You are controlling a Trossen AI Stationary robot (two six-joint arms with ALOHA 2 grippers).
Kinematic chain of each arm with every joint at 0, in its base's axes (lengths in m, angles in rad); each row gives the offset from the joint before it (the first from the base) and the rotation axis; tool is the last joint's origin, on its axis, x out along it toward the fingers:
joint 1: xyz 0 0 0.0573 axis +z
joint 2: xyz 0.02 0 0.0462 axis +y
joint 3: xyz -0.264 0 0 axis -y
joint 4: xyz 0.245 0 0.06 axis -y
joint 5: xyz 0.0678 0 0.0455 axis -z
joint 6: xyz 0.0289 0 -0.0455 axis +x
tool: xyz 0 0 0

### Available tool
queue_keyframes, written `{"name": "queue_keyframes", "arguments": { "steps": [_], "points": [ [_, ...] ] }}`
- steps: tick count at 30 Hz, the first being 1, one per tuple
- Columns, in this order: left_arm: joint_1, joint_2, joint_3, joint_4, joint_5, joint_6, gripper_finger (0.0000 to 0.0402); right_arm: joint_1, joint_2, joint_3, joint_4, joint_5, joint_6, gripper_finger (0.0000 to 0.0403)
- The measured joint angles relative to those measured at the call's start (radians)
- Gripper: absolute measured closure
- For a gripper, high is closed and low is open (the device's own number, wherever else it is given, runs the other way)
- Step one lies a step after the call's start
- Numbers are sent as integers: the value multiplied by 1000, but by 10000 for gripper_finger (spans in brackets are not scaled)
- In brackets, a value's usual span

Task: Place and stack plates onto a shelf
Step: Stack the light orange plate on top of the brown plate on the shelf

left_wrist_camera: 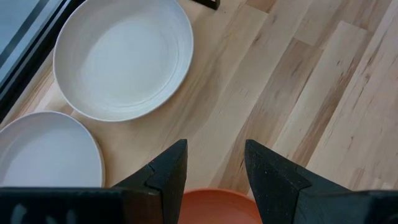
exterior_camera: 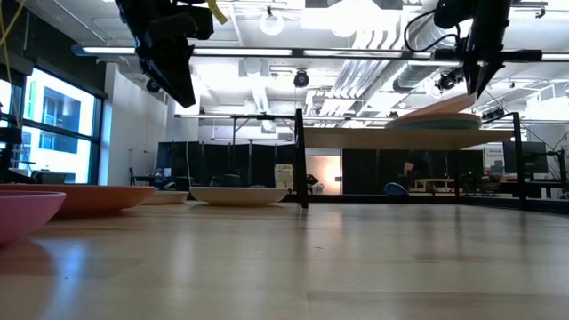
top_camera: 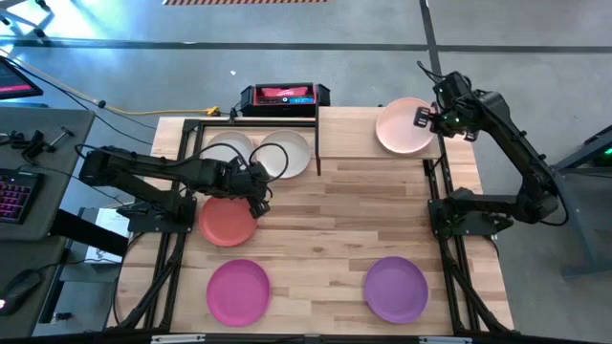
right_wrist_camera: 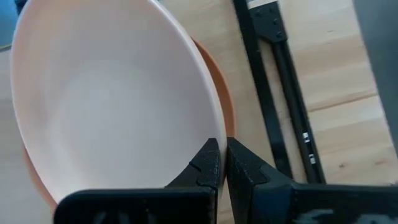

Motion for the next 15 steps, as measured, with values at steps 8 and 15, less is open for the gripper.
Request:
{"name": "queue_keyframes", "arguments": {
  "steps": [8,15],
  "points": [
    [0,0,0,0,0,0,252,-14,0,0,1,-13,-23,402],
    [0,0,0,0,0,0,252,-18,0,0,1,-10,-5,402]
  ]
}}
